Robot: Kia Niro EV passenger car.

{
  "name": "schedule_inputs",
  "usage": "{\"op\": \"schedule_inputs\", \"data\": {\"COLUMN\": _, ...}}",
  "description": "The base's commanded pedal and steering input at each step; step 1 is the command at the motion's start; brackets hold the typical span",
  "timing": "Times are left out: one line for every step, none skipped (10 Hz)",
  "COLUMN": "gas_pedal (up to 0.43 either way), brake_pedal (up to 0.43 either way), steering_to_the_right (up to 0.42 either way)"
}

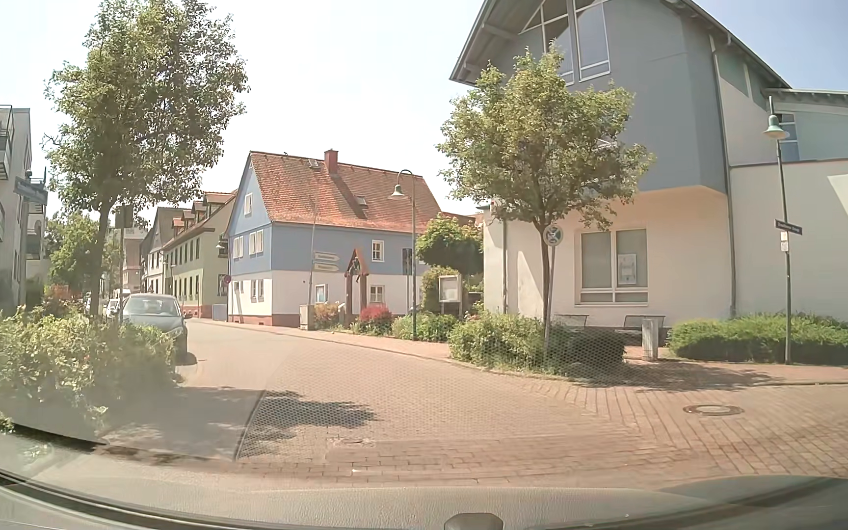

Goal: Follow the waypoints while adhering to traffic rules and regulations

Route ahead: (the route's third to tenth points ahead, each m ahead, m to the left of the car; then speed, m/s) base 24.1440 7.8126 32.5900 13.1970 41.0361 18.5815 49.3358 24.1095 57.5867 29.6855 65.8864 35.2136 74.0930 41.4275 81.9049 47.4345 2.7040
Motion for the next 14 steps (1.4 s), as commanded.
{"op": "schedule_inputs", "data": {"gas_pedal": 0.000, "brake_pedal": 0.000, "steering_to_the_right": -0.056}}
{"op": "schedule_inputs", "data": {"gas_pedal": 0.000, "brake_pedal": 0.000, "steering_to_the_right": -0.065}}
{"op": "schedule_inputs", "data": {"gas_pedal": 0.000, "brake_pedal": 0.000, "steering_to_the_right": -0.076}}
{"op": "schedule_inputs", "data": {"gas_pedal": 0.000, "brake_pedal": 0.000, "steering_to_the_right": -0.090}}
{"op": "schedule_inputs", "data": {"gas_pedal": 0.118, "brake_pedal": 0.000, "steering_to_the_right": -0.091}}
{"op": "schedule_inputs", "data": {"gas_pedal": 0.287, "brake_pedal": 0.000, "steering_to_the_right": -0.081}}
{"op": "schedule_inputs", "data": {"gas_pedal": 0.311, "brake_pedal": 0.000, "steering_to_the_right": -0.072}}
{"op": "schedule_inputs", "data": {"gas_pedal": 0.319, "brake_pedal": 0.000, "steering_to_the_right": -0.062}}
{"op": "schedule_inputs", "data": {"gas_pedal": 0.319, "brake_pedal": 0.000, "steering_to_the_right": -0.052}}
{"op": "schedule_inputs", "data": {"gas_pedal": 0.319, "brake_pedal": 0.000, "steering_to_the_right": -0.044}}
{"op": "schedule_inputs", "data": {"gas_pedal": 0.319, "brake_pedal": 0.000, "steering_to_the_right": -0.035}}
{"op": "schedule_inputs", "data": {"gas_pedal": 0.319, "brake_pedal": 0.000, "steering_to_the_right": -0.025}}
{"op": "schedule_inputs", "data": {"gas_pedal": 0.319, "brake_pedal": 0.000, "steering_to_the_right": -0.017}}
{"op": "schedule_inputs", "data": {"gas_pedal": 0.319, "brake_pedal": 0.000, "steering_to_the_right": -0.011}}
